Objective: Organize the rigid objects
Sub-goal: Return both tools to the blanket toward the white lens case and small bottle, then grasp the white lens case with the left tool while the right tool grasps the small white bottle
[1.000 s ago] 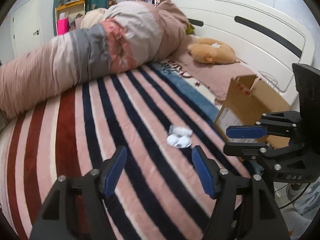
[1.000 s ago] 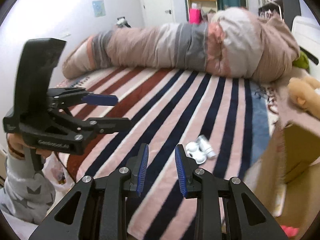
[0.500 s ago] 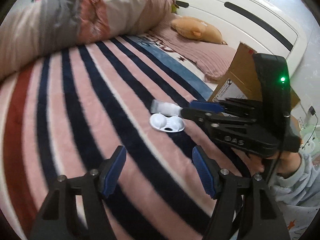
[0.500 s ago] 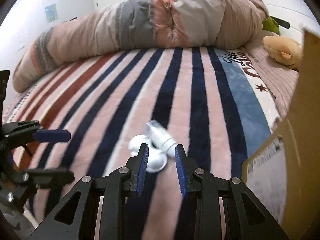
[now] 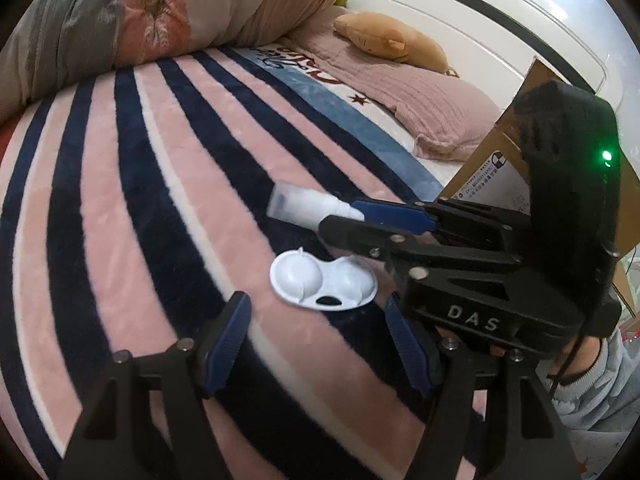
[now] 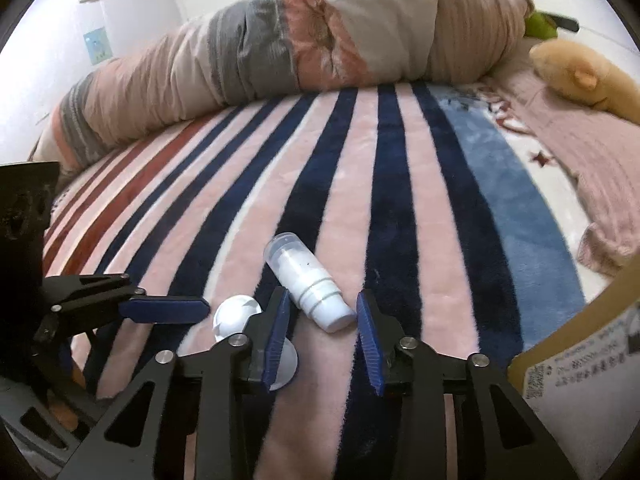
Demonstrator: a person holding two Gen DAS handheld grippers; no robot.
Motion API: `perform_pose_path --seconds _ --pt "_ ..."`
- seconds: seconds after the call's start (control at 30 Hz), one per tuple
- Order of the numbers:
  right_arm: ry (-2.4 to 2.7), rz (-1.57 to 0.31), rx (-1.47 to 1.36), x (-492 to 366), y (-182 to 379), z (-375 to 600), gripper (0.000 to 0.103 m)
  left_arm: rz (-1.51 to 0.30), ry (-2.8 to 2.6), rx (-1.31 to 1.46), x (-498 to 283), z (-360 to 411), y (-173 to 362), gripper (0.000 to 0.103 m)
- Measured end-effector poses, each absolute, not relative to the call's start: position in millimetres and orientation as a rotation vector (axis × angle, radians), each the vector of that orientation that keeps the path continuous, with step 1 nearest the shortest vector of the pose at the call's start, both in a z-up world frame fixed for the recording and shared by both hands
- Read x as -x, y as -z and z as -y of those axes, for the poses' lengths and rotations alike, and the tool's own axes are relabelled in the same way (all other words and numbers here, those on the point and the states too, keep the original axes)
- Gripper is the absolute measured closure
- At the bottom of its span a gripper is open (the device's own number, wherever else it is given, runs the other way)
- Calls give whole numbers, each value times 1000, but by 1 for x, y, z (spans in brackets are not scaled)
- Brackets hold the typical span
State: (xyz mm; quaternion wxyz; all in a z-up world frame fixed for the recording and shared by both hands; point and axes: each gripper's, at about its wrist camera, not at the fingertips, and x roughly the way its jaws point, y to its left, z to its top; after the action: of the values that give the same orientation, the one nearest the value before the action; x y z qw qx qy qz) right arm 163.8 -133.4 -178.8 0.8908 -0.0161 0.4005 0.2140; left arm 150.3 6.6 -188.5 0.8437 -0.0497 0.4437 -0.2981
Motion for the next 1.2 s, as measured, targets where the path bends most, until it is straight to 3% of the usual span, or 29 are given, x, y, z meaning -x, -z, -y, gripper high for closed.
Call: perform_pose_path --seconds 0.03,0.27,0.43,0.63,0.67,0.73,0.9,0.97,1.07,1.13,1.2 --pt "-446 -819 27 -161 176 135 84 -935 630 112 -152 -6 189 37" --pt "-377 -821 53 -150 171 136 84 -922 619 120 -155 -6 191 38" --pt "-345 -804 87 -138 169 135 84 -918 585 98 -153 -8 191 60" --pt "-319 -783 150 -116 163 133 88 -926 583 115 -151 -12 189 58" --pt "-312 -781 163 -113 163 132 88 -929 584 116 -151 -11 188 54" --pt "-299 -778 184 -110 165 131 88 -922 597 128 -151 -8 187 36" --pt "-267 -771 235 -107 168 131 88 -913 575 118 -158 -2 189 37" --pt "-292 -769 245 -105 169 130 83 -910 560 114 -160 -2 190 49" --pt "-308 -784 254 -106 173 129 82 -907 557 106 -160 -2 188 50" --pt "-321 -794 251 -108 175 128 82 -900 545 111 -157 -8 185 70" --pt "-349 -813 241 -113 178 127 77 -908 543 130 -154 -16 182 76"
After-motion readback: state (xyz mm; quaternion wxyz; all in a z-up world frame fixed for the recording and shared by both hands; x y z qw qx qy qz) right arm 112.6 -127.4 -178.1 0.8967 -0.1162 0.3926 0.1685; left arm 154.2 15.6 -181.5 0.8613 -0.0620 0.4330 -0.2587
